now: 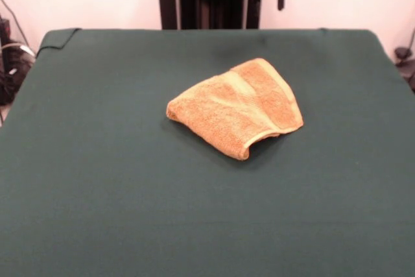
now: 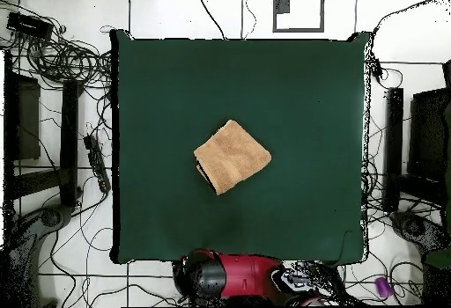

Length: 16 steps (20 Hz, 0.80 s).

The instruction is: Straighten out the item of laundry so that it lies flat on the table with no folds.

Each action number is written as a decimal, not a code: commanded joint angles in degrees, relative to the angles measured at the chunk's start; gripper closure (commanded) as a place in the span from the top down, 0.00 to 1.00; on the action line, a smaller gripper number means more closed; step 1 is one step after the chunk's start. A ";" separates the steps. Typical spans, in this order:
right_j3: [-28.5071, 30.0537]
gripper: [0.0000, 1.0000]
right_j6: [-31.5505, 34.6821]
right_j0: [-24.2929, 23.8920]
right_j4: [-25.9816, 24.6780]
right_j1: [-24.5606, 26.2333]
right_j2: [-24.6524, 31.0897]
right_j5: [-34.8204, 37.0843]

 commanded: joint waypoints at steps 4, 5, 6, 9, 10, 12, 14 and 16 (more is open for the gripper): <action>-6.66 1.00 0.82 6.95 -8.83 1.95 -3.63 7.20; -8.43 1.00 1.41 7.59 -9.28 4.42 -3.39 6.22; -9.51 1.00 1.91 7.97 -9.70 5.85 -3.13 5.69; -14.85 1.00 3.10 9.67 -10.86 13.09 -2.49 2.53; -15.91 1.00 3.32 9.96 -10.99 14.43 -2.42 2.28; -18.66 1.00 3.64 10.46 -11.82 17.57 -2.08 0.38; -21.15 1.00 3.60 10.51 -12.17 20.27 -1.62 -0.24; -23.13 1.00 4.11 11.07 -12.69 22.07 -1.71 -1.69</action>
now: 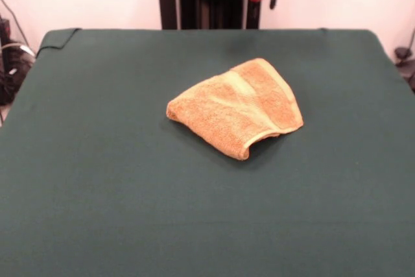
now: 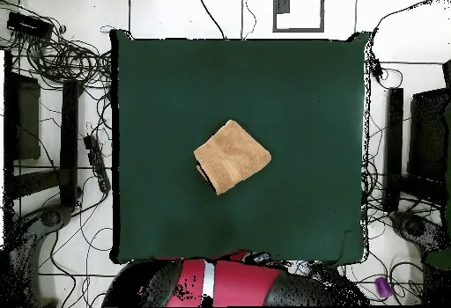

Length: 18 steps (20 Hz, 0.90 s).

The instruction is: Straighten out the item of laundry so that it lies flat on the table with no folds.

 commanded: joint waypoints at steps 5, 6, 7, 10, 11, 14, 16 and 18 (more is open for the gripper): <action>-19.61 1.00 5.44 2.23 -1.37 12.62 3.09 -6.32; -19.98 1.00 5.54 2.10 -1.30 13.00 3.21 -6.39; -20.76 1.00 5.48 1.65 -1.38 13.73 3.56 -6.66; -22.45 1.00 5.39 0.80 -1.42 15.21 4.04 -7.04; -23.03 1.00 5.56 0.53 -1.46 15.76 3.99 -7.65; -24.60 1.00 5.81 -0.03 -1.57 16.79 4.26 -8.31; -25.38 1.00 5.92 -0.27 -1.67 17.25 4.46 -8.34; -27.30 1.00 6.25 -0.60 -1.28 18.44 4.38 -8.60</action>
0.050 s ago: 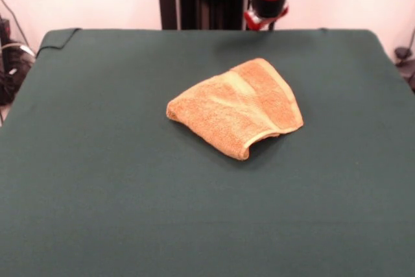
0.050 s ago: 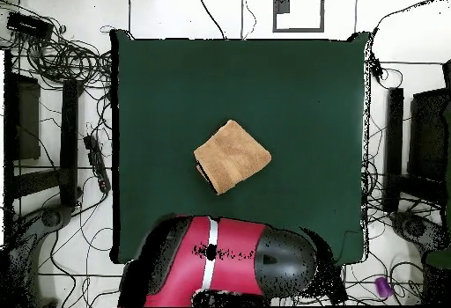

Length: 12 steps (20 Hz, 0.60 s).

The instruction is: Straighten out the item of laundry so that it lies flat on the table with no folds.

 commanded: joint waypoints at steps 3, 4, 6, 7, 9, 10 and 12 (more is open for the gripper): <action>-18.63 1.00 6.95 -0.73 1.77 4.45 3.97 -6.85; -18.90 1.00 7.07 -0.83 1.93 4.60 3.93 -6.85; -19.46 1.00 7.45 -0.97 2.43 4.82 3.78 -6.44; -19.52 1.00 7.82 -0.89 2.85 4.67 3.57 -6.03; -19.30 1.00 8.31 -0.53 3.62 4.12 3.22 -4.85; -19.14 1.00 8.52 -0.28 4.12 3.75 3.03 -4.03; -19.38 1.00 7.60 -0.70 4.54 3.61 3.59 -0.96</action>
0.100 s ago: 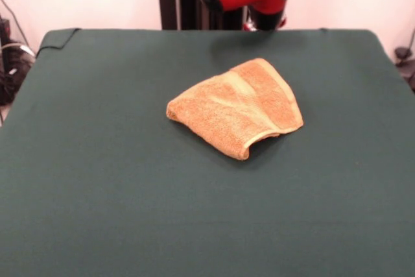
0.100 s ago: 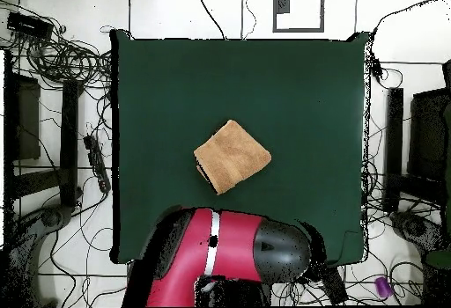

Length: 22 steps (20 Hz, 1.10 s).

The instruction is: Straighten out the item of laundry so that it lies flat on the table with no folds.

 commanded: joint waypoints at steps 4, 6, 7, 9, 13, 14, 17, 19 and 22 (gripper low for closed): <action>-15.69 1.00 5.36 -1.52 5.25 -2.12 5.20 5.28; -15.55 1.00 4.29 -2.17 5.39 -2.62 6.28 7.82; -15.54 1.00 3.86 -2.55 5.54 -2.75 6.90 9.21; -15.55 1.00 3.23 -3.09 5.77 -3.04 7.95 11.66; -16.00 1.00 2.95 -3.06 6.53 -3.84 9.20 17.32; -16.16 1.00 3.07 -3.02 6.50 -3.95 9.37 18.34; -16.73 1.00 2.91 -2.73 6.62 -4.37 9.69 21.77; -16.99 1.00 3.33 -2.31 6.65 -4.80 9.57 23.25; -17.66 1.00 3.33 -2.23 6.12 -4.93 9.83 24.59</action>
